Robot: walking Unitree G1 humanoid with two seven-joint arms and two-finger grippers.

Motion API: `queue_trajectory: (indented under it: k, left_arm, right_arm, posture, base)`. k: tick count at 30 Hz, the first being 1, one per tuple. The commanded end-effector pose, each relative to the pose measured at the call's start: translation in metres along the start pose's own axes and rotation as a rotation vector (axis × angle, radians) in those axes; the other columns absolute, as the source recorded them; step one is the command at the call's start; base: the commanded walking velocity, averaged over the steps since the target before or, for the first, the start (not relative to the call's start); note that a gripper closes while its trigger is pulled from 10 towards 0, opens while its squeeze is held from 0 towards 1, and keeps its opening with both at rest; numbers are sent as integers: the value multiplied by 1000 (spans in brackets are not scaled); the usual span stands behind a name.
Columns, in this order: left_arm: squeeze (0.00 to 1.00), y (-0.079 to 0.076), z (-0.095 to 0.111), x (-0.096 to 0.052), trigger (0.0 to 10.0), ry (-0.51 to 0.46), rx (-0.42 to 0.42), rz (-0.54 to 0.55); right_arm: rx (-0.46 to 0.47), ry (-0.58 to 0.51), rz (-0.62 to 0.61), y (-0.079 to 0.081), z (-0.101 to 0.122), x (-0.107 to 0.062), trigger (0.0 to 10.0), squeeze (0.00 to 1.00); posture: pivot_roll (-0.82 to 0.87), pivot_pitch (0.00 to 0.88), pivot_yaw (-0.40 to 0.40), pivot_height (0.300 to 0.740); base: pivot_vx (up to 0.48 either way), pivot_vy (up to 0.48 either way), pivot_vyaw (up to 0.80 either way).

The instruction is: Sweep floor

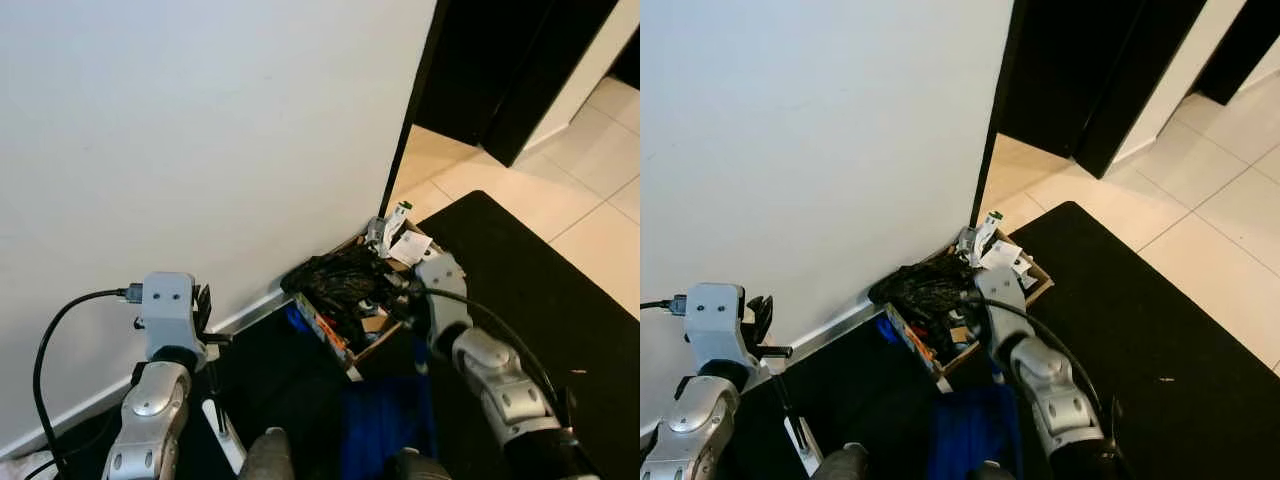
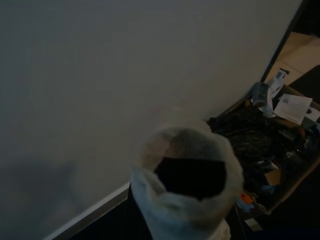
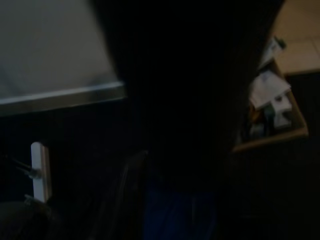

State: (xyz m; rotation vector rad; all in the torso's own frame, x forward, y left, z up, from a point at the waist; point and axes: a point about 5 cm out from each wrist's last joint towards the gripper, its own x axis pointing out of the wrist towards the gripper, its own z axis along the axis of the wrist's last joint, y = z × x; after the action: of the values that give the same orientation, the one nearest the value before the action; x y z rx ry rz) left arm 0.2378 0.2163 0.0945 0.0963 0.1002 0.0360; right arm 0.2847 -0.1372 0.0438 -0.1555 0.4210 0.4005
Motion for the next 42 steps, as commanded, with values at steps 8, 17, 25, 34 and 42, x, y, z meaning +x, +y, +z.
queue_trajectory:
  k: [8,17,25,34,42]
  left_arm:
    - [0,-2,-10,-2,10000,49,3,-4]
    - [0,-6,-12,-4,10000,53,-2,-15]
    - [0,-6,-12,-3,10000,53,-3,-14]
    - [0,-5,-13,-3,10000,59,-4,-15]
    - [0,-6,-14,-2,10000,61,-5,-18]
  right_arm:
    - [-5,9,-46,-8,8,3,10000,0]
    - [-123,-92,-83,-22,42,0,10000,0]
    - [-165,-130,-89,-22,51,-2,10000,0]
    - [-201,-43,-72,-22,44,-7,5804,0]
    - [-310,-4,-54,-21,42,-12,0,0]
  posture:
    - [188,166,-43,740]
    - [177,168,-42,740]
    - [174,168,-45,740]
    - [170,169,-47,740]
    - [167,165,-47,740]
  base:
    - [0,0,0]
    - [0,0,0]
    - [0,0,0]
    - [0,0,0]
    - [0,0,0]
